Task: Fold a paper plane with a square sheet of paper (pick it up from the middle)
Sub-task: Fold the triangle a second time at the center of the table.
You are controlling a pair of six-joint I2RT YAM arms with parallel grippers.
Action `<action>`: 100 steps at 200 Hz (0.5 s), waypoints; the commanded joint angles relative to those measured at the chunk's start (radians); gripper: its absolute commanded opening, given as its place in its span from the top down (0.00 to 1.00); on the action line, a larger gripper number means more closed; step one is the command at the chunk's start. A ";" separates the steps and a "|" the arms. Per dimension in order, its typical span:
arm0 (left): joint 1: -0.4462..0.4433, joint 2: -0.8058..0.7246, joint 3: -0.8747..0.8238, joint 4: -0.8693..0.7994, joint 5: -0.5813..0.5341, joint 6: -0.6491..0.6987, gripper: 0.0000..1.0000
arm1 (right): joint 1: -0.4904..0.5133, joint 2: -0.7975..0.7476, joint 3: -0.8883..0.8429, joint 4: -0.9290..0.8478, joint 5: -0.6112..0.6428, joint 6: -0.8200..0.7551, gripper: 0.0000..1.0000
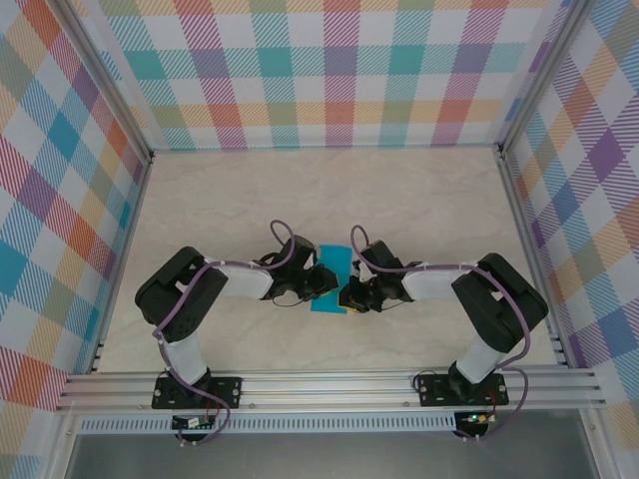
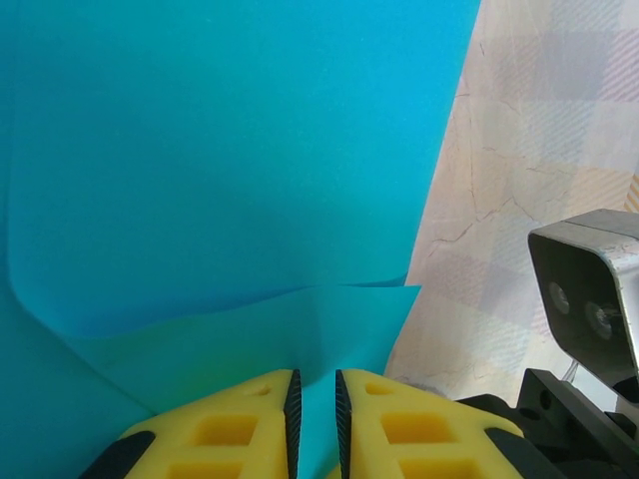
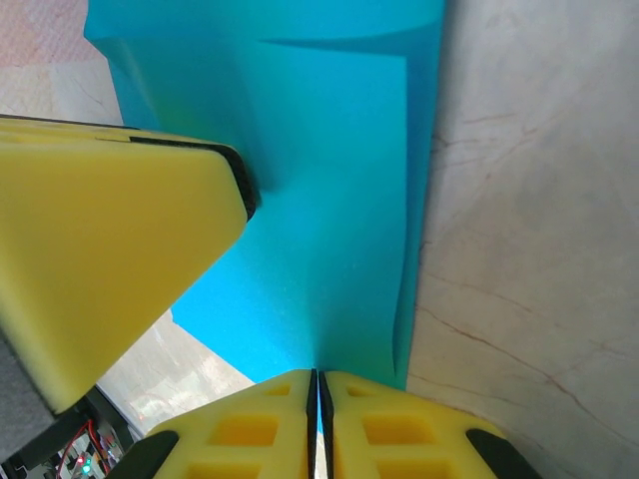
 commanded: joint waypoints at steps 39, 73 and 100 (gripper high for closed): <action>0.020 -0.019 0.001 -0.017 -0.105 0.061 0.81 | 0.005 0.004 -0.043 -0.123 0.067 0.004 0.87; 0.038 -0.012 -0.003 -0.007 -0.115 0.058 0.80 | 0.005 0.004 -0.045 -0.122 0.068 0.002 0.87; 0.058 -0.014 -0.005 0.003 -0.112 0.057 0.80 | 0.005 0.008 -0.049 -0.116 0.068 0.005 0.87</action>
